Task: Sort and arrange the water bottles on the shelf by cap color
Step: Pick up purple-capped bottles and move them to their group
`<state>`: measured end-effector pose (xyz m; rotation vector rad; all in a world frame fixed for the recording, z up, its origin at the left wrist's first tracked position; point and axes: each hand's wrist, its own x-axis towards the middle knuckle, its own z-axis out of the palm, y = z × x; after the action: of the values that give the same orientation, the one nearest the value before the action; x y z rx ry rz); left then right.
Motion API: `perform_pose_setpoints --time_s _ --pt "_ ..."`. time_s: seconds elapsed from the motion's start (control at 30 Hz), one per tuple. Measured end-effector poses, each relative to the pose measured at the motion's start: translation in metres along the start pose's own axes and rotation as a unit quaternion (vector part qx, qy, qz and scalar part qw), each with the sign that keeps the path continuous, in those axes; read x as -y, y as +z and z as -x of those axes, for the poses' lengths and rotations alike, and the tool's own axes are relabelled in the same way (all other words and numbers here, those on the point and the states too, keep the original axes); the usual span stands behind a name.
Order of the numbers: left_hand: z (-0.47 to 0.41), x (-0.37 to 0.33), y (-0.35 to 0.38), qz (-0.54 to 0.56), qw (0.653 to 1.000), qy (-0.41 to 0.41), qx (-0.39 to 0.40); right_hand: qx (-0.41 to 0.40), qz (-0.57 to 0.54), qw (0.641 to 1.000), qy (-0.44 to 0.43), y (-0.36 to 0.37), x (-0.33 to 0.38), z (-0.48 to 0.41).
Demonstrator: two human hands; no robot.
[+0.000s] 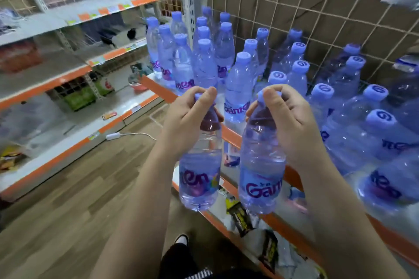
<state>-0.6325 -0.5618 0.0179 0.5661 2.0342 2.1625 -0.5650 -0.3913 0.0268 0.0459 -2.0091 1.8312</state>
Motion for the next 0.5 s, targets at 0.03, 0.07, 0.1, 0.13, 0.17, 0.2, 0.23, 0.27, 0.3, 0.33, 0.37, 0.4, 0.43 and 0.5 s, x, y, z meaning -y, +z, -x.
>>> perform_pose_setpoints --time_s 0.03,0.07,0.1,0.13,0.17,0.2,0.23,0.27,0.3,0.33,0.37,0.4,0.43,0.5 --pt "-0.013 0.001 -0.007 0.0 1.0 0.003 0.016 -0.018 0.001 1.0 -0.002 0.006 0.0 -0.009" --pt "-0.03 0.0 -0.016 0.004 0.999 0.006 0.037 -0.04 0.006 0.999 -0.008 0.013 -0.001 -0.02" --pt "-0.041 -0.001 -0.021 0.01 0.999 0.008 0.052 -0.053 0.011 0.998 -0.013 0.018 0.001 -0.027" --pt "-0.053 -0.004 -0.026 0.016 0.998 0.011 0.067 -0.065 0.015 0.998 -0.021 0.024 0.004 -0.035" --pt "-0.069 -0.008 -0.033 0.021 0.996 0.018 0.09 -0.085 0.02 0.996 -0.028 0.031 0.006 -0.045" --pt "-0.084 -0.013 -0.039 0.024 0.993 0.026 0.112 -0.105 0.021 0.994 -0.035 0.037 0.01 -0.055" --pt "-0.098 -0.02 -0.044 0.027 0.99 0.037 0.131 -0.124 0.022 0.991 -0.043 0.043 0.016 -0.065" --pt "-0.113 -0.027 -0.048 0.029 0.987 0.053 0.148 -0.142 0.021 0.988 -0.053 0.048 0.024 -0.077" --pt "-0.127 -0.036 -0.051 0.03 0.984 0.067 0.162 -0.158 0.019 0.985 -0.063 0.052 0.032 -0.088" --pt "-0.139 -0.044 -0.053 0.031 0.981 0.08 0.176 -0.172 0.019 0.983 -0.069 0.054 0.04 -0.099" --pt "-0.151 -0.053 -0.054 0.034 0.977 0.089 0.191 -0.184 0.021 0.98 -0.075 0.055 0.049 -0.11" --pt "-0.162 -0.06 -0.055 0.042 0.974 0.095 0.204 -0.194 0.024 0.977 -0.08 0.055 0.059 -0.121" --pt "-0.173 -0.068 -0.055 0.049 0.971 0.1 0.213 -0.204 0.028 0.975 -0.087 0.054 0.068 -0.131" --pt "-0.191 -0.082 -0.055 0.063 0.966 0.108 0.227 -0.218 0.039 0.969 -0.108 0.051 0.086 -0.149"
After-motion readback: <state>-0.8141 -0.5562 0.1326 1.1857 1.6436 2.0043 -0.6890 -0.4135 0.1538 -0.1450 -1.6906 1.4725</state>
